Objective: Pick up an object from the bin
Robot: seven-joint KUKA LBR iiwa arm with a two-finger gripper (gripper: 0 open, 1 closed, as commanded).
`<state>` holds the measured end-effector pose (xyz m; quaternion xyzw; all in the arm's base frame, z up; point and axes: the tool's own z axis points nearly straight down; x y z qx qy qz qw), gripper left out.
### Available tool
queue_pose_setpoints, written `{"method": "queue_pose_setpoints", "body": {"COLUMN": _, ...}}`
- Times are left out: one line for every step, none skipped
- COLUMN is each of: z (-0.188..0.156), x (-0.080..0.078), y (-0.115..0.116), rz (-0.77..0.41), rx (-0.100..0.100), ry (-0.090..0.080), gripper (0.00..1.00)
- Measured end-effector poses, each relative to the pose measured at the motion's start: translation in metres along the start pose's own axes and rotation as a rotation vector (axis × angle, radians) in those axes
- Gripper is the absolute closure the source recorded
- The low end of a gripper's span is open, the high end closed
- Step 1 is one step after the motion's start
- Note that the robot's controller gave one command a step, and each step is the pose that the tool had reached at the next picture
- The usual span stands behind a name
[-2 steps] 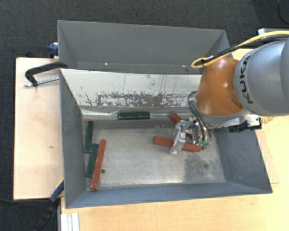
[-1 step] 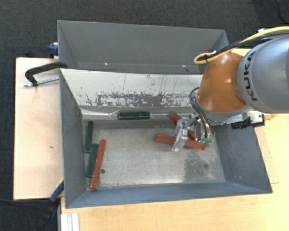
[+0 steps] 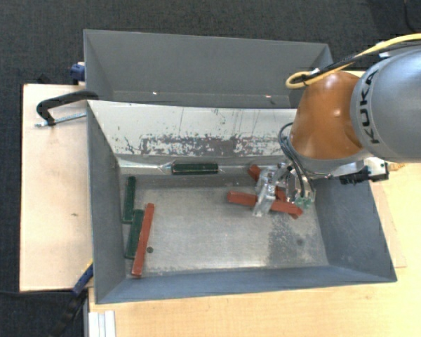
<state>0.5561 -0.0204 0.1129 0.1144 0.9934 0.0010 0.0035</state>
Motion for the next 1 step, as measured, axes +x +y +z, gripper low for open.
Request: {"method": "queue_pose_setpoints", "body": {"z": -0.0113, "x": 0.0012, "y": -0.0001, "rz": 0.000, "rx": 0.001, "ry": 0.006, "gripper": 1.00}}
